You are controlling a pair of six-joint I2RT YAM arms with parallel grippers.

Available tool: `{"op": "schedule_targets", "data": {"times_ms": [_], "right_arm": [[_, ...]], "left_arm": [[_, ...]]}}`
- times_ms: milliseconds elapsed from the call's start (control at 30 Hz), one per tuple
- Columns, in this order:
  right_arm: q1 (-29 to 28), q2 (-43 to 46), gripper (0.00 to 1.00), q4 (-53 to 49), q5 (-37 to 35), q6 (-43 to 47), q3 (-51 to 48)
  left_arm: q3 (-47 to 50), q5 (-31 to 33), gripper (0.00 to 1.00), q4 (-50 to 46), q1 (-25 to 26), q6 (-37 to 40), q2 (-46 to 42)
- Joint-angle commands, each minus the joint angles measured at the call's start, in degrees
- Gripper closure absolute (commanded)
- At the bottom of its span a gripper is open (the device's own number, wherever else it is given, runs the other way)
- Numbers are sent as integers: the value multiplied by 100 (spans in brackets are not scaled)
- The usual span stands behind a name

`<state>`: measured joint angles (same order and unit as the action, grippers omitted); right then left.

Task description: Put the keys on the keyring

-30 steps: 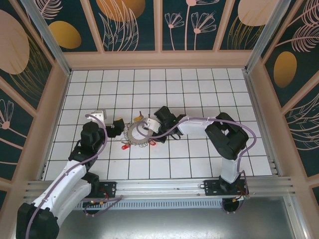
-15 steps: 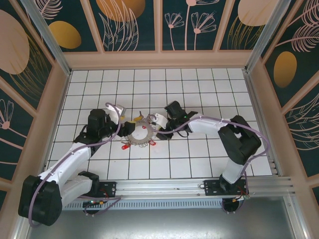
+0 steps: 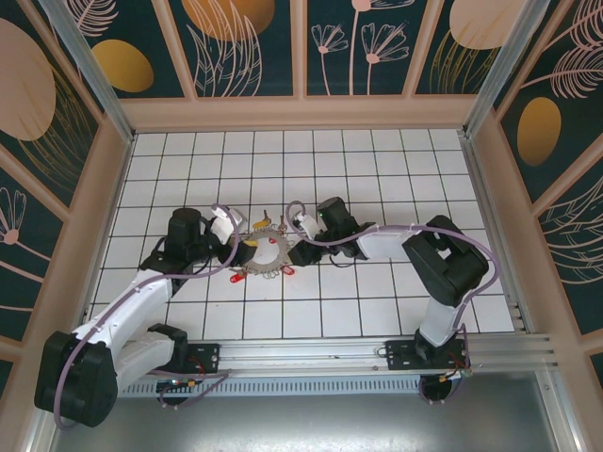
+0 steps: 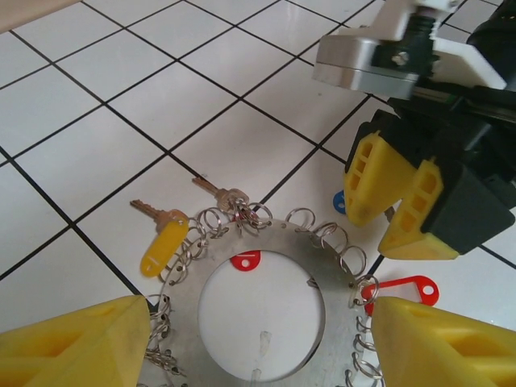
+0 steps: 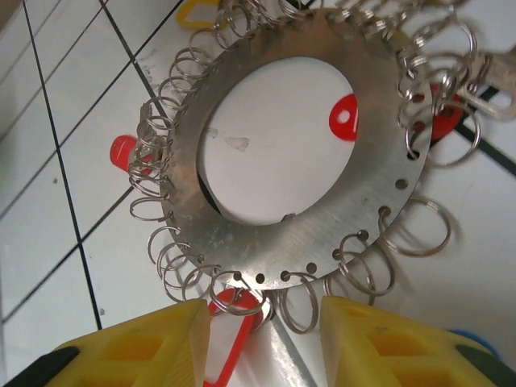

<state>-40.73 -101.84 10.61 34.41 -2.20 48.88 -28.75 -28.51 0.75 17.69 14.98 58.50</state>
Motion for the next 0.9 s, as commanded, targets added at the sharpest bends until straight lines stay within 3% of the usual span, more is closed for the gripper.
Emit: {"op": "schedule_targets", "data": {"times_ms": [0,233,867], "right_arm": [[-36,-88,59,286,112,-1086,-4],[-38,-323,61,-244,203,-1134,158],[-88,-742,71,-454,121,-1065,523]], "left_arm": [[139,-149,26,-139,-1,175,-233],[356,-205,25,144,-1,-4,-506],[335,-264,25,109,6,-39,-357]]}}
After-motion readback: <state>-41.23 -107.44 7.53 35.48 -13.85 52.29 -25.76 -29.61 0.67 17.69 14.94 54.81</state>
